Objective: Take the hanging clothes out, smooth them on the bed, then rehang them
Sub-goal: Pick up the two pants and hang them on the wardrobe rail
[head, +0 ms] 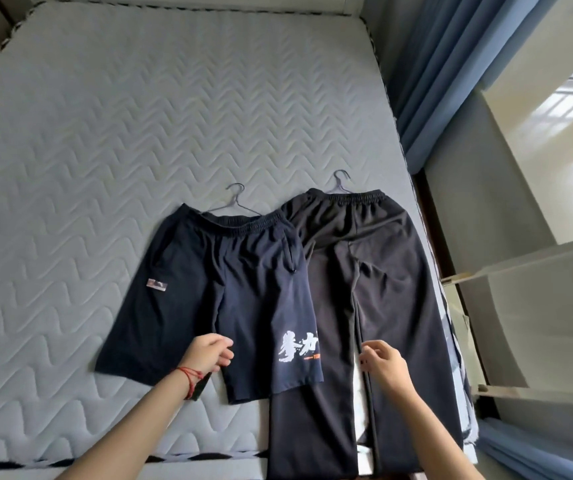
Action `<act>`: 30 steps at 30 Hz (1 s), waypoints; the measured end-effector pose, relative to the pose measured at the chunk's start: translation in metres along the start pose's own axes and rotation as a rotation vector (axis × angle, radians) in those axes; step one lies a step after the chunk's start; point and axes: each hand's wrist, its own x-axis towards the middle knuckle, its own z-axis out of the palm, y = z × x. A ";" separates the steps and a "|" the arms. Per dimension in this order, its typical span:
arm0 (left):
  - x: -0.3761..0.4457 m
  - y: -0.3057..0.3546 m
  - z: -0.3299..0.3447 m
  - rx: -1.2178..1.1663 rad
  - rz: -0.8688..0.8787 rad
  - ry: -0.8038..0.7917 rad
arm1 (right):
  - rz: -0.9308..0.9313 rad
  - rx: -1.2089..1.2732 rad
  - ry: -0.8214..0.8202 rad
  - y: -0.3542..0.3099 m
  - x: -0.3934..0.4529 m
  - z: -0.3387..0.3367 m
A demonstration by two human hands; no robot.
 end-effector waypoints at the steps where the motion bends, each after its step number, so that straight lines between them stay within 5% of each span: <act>1: 0.012 0.013 0.003 0.017 0.013 -0.010 | -0.001 0.002 -0.005 -0.009 0.017 -0.001; 11: 0.188 0.109 0.042 0.137 0.118 0.090 | -0.142 -0.034 -0.060 -0.088 0.217 0.025; 22: 0.334 0.173 0.077 0.184 0.313 0.474 | -0.387 -0.187 0.005 -0.181 0.373 0.086; 30: 0.412 0.183 0.088 0.266 0.073 0.497 | -0.344 -0.271 0.053 -0.206 0.440 0.106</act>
